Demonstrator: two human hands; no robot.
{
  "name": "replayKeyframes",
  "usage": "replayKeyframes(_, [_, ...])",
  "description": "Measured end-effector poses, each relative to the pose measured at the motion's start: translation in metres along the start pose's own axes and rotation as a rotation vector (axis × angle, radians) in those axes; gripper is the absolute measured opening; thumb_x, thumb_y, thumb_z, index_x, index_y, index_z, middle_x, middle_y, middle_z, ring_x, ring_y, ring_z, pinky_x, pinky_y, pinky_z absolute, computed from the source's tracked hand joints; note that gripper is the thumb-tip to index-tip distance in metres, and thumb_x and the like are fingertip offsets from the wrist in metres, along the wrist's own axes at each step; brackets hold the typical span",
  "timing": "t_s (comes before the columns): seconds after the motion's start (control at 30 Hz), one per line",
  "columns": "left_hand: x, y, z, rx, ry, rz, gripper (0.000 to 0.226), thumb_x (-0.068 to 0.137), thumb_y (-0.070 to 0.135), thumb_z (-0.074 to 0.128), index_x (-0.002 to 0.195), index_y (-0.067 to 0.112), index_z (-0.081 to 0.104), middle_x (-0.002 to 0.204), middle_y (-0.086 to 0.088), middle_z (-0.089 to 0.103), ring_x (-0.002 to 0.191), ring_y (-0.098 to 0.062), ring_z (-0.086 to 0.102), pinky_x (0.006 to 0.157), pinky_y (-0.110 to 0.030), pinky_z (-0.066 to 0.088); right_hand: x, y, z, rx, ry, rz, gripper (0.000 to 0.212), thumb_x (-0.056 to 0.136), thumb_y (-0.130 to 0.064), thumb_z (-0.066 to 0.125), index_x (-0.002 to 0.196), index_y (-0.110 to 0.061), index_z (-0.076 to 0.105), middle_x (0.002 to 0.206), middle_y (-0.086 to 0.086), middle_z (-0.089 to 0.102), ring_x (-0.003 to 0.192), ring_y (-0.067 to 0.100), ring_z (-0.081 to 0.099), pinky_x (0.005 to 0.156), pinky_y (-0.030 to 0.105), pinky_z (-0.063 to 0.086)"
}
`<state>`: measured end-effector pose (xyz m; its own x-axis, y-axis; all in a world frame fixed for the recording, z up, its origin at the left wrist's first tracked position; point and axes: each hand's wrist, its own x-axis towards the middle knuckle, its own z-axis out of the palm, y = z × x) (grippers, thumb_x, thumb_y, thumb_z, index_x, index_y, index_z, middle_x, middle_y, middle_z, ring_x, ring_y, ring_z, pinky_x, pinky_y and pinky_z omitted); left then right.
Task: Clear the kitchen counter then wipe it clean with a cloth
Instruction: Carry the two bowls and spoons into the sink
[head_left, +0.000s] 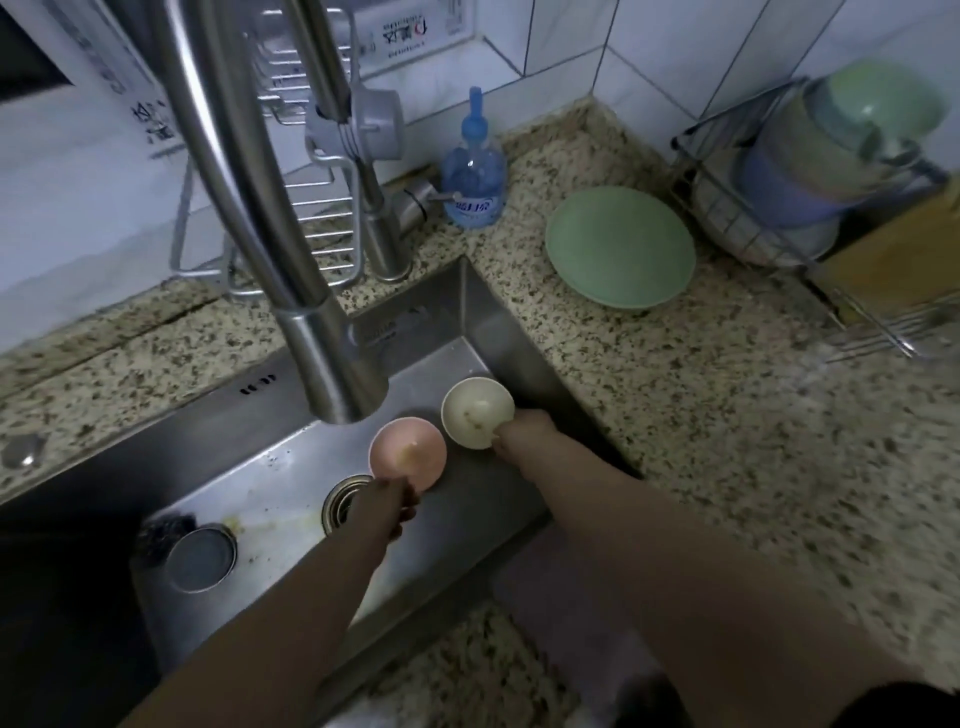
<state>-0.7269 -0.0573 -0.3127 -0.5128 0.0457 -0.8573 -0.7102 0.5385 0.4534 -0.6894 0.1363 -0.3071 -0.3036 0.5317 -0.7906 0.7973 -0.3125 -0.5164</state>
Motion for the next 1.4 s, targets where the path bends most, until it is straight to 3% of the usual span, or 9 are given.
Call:
replayKeyframes(0.17, [-0.053,0.03,0.001,0.049,-0.02,0.204,0.029,0.096,0.023,0.056,0.07,0.012,0.064,0.069,-0.008,0.062,0.057,-0.019,0.05,0.051,-0.025,0.031,-0.069,-0.006,-0.035,0.145,-0.004,-0.196,0.037,0.081,0.005,0.069,0.115,-0.007,0.067,0.123,0.022,0.064,0.109,0.034,0.065,0.095,0.044,0.055])
replayKeyframes(0.3, [-0.1,0.049,0.017,0.107,-0.155,0.267,0.039,0.099,0.027,0.053,0.065,0.01,0.058,0.054,-0.005,0.049,0.049,-0.018,0.039,0.048,-0.027,0.027,-0.135,0.004,-0.08,0.263,-0.046,-0.25,0.037,0.084,0.007,0.067,0.12,-0.001,0.064,0.101,0.014,0.068,0.071,0.016,0.067,0.068,0.027,0.058])
replayKeyframes(0.47, [-0.161,0.064,0.058,0.219,-0.275,0.415,0.038,0.1,0.033,0.052,0.067,0.016,0.057,0.045,0.007,0.053,0.037,-0.005,0.044,0.04,-0.018,0.03,-0.201,0.035,-0.142,0.351,0.15,-0.235,0.031,0.083,-0.001,0.07,0.112,-0.011,0.069,0.082,0.003,0.066,0.072,0.012,0.064,0.064,0.022,0.057])
replayKeyframes(0.57, [-0.191,0.063,0.088,0.296,-0.315,0.469,0.032,0.097,0.033,0.06,0.07,0.015,0.062,0.059,0.001,0.056,0.05,-0.011,0.046,0.045,-0.022,0.034,-0.232,0.062,-0.18,0.443,0.237,-0.208,0.027,0.083,0.0,0.069,0.107,-0.013,0.069,0.085,0.008,0.067,0.076,0.015,0.063,0.066,0.024,0.055])
replayKeyframes(0.77, [-0.257,0.042,0.161,0.523,-0.406,0.648,0.031,0.093,0.019,0.065,0.064,0.014,0.06,0.052,-0.002,0.053,0.047,-0.014,0.043,0.039,-0.019,0.032,-0.285,0.139,-0.258,0.61,0.393,-0.2,0.017,0.089,-0.003,0.068,0.105,-0.008,0.067,0.074,0.006,0.062,0.062,0.011,0.059,0.062,0.022,0.051])
replayKeyframes(0.97, [-0.348,-0.032,0.263,0.686,-0.627,0.721,0.02,0.095,0.016,0.061,0.076,0.01,0.064,0.061,-0.003,0.058,0.043,-0.009,0.048,0.038,-0.018,0.033,-0.337,0.263,-0.338,0.777,0.591,-0.123,0.009,0.087,-0.006,0.072,0.086,-0.014,0.068,0.077,0.008,0.065,0.064,0.014,0.06,0.067,0.026,0.053])
replayKeyframes(1.07, [-0.385,-0.078,0.306,0.747,-0.695,0.712,0.011,0.096,0.016,0.061,0.089,0.009,0.065,0.071,-0.004,0.063,0.053,-0.011,0.052,0.045,-0.022,0.035,-0.359,0.322,-0.364,0.839,0.667,-0.097,0.013,0.086,-0.007,0.073,0.079,-0.017,0.067,0.074,0.005,0.065,0.06,0.012,0.06,0.059,0.024,0.051])
replayKeyframes(1.27, [-0.45,-0.164,0.376,0.94,-0.789,0.843,0.013,0.094,0.025,0.064,0.082,0.02,0.065,0.08,0.001,0.07,0.062,-0.012,0.057,0.052,-0.023,0.041,-0.402,0.437,-0.415,0.84,0.741,-0.04,0.004,0.091,-0.012,0.067,0.091,-0.014,0.071,0.082,0.005,0.067,0.066,0.014,0.063,0.061,0.025,0.049])
replayKeyframes(1.4, [-0.48,-0.202,0.414,1.008,-0.822,0.889,0.009,0.093,0.024,0.066,0.088,0.018,0.065,0.082,0.002,0.071,0.061,-0.011,0.059,0.051,-0.022,0.043,-0.416,0.502,-0.443,0.871,0.786,0.015,0.01,0.091,-0.011,0.064,0.085,-0.016,0.069,0.084,0.008,0.068,0.072,0.019,0.065,0.064,0.027,0.049])
